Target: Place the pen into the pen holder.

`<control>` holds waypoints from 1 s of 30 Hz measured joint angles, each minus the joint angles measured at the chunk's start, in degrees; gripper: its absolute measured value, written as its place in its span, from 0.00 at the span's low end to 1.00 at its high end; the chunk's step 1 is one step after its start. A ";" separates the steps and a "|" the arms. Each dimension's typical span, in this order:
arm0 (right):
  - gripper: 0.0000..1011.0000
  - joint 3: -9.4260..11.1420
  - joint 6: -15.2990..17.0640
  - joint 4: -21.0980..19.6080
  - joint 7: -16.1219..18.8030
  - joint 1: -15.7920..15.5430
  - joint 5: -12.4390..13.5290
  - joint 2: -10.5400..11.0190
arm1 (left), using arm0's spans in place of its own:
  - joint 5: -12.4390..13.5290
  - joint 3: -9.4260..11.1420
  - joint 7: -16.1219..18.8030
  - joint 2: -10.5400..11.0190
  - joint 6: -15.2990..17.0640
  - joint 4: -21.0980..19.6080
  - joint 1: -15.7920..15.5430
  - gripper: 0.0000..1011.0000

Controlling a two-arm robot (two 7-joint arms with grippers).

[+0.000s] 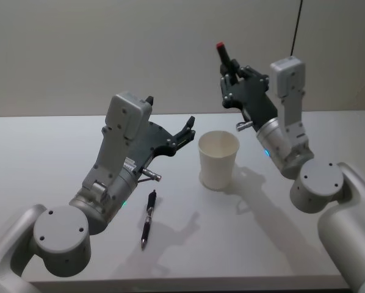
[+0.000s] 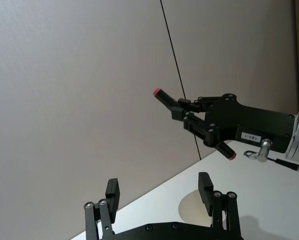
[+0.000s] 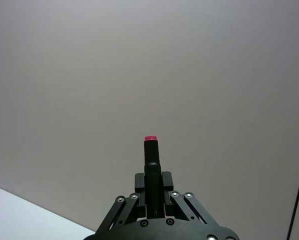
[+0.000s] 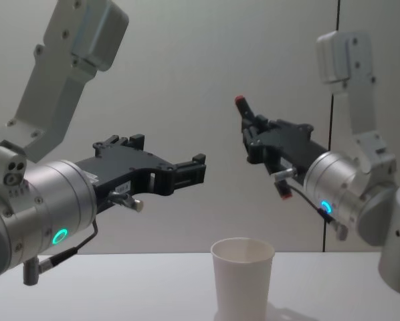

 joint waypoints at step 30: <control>0.18 -1.04 -5.98 19.98 1.56 8.57 -1.73 -3.17 | 0.00 0.00 0.00 0.00 0.00 0.00 0.00 0.99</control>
